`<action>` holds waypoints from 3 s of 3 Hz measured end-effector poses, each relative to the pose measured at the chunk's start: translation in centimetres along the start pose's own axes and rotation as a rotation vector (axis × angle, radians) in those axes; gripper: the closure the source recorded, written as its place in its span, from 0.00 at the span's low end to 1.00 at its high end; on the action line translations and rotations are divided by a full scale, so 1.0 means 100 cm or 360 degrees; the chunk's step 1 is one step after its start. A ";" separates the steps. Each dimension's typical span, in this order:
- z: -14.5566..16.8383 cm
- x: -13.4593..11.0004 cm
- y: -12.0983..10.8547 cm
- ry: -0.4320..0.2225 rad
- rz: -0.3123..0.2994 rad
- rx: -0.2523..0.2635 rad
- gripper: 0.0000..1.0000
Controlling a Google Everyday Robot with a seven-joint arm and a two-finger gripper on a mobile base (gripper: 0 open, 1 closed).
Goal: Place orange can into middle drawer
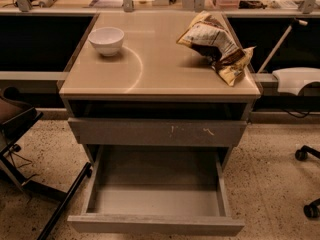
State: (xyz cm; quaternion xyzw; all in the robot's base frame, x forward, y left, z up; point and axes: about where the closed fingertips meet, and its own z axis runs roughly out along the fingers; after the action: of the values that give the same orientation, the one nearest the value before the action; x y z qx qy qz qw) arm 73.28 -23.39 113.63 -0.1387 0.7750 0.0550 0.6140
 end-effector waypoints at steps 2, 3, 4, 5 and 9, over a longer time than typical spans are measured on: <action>-0.020 0.010 0.011 0.0033 0.0003 -0.0011 1.00; -0.097 -0.003 0.031 -0.0018 0.0057 0.0053 1.00; -0.184 0.037 0.043 0.0159 0.0129 0.0169 1.00; -0.205 0.081 0.027 0.0279 0.0167 0.0255 1.00; -0.161 0.163 0.213 0.0157 0.0341 0.0062 1.00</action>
Offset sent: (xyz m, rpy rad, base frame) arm -0.0715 0.0072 -0.0163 -0.0079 0.0598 0.0081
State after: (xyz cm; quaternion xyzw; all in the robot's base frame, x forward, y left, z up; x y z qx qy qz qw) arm 48.79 -9.51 99.93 -0.0456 0.8156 0.0983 0.5684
